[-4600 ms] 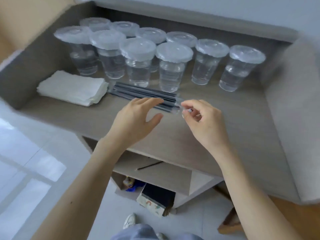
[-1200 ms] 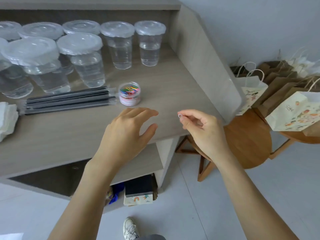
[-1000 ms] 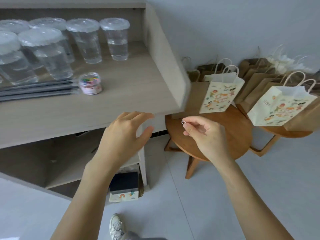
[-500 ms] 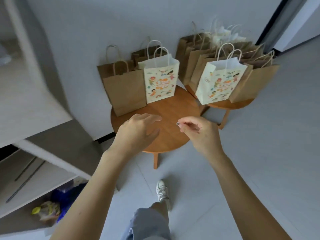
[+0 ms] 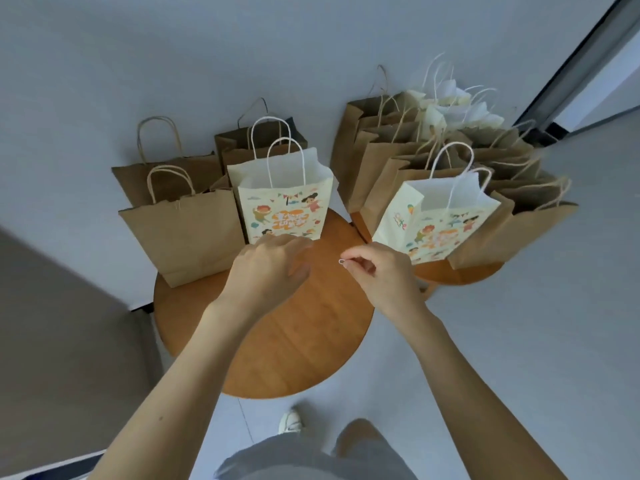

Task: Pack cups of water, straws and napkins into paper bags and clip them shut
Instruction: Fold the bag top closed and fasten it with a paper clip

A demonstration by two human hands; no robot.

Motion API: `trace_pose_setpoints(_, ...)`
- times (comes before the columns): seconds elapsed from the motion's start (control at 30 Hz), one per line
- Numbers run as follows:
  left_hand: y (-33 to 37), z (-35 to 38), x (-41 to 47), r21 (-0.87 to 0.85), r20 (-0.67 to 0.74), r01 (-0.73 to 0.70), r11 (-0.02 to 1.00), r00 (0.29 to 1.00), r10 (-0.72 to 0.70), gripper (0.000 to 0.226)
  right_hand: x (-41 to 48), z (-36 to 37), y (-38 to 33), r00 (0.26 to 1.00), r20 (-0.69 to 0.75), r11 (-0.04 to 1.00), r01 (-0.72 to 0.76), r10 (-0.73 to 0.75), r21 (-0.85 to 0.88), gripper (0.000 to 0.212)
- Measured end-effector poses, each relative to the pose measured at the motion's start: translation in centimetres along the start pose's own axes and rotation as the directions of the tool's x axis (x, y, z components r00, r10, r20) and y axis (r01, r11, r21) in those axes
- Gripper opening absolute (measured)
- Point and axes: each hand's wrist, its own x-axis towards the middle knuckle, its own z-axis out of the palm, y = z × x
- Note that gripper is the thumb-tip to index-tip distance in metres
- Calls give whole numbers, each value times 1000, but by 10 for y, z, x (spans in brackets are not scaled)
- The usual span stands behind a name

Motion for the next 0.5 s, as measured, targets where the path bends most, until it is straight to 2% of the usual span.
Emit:
trace_pose_setpoints(0.27,-26,23,97,51,-4,200,978,980,-200,39,118,28,55,981,165,991,87,-104,102,14)
trace_pose_setpoints(0.37,-37,41,123,86,9,345,935,938,-347,41,158,42,74,957,209,978,180,-199,106,14)
trace_pose_setpoints(0.5,-58,61,167,192,30,492,849,862,-506,61,218,57,95,922,277,959,232,-269,161,15)
